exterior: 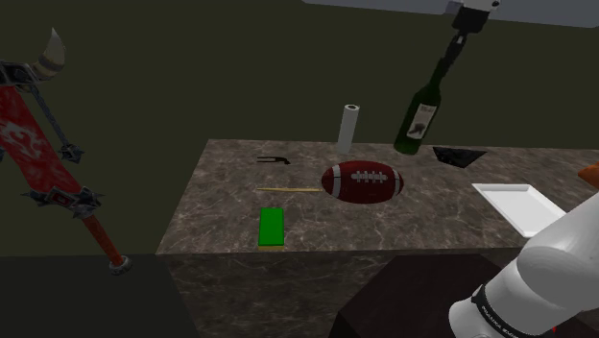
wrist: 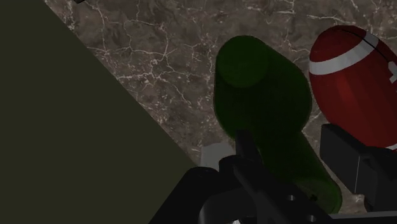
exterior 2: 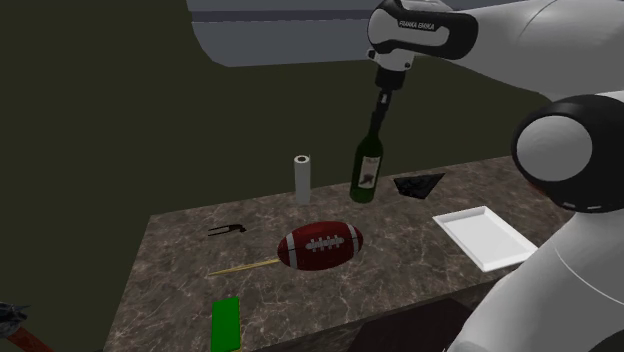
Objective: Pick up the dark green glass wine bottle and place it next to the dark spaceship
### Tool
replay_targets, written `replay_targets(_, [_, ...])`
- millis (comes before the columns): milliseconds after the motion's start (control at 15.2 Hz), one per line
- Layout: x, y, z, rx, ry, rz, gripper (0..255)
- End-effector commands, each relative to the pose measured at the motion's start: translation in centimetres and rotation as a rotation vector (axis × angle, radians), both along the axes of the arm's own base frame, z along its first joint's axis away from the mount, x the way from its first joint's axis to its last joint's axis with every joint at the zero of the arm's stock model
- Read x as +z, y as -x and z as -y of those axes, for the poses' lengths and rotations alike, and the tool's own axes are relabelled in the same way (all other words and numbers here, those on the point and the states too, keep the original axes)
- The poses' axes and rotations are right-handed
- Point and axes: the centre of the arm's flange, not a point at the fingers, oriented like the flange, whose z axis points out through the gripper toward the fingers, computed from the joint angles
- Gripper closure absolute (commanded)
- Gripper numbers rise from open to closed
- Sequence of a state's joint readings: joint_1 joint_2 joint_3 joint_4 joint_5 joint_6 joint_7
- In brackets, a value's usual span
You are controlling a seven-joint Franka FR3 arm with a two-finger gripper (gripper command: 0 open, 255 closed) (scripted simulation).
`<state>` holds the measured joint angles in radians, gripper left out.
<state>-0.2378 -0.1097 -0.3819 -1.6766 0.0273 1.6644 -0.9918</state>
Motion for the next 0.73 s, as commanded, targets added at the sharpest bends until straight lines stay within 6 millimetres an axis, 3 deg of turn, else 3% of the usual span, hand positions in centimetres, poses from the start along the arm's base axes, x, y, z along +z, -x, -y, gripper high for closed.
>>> replay_targets(0, [-0.1,1.9,1.9,0.002,0.000,0.000,255])
replay_targets(660, [0.0,10.2,11.3,0.002,0.000,0.000,255])
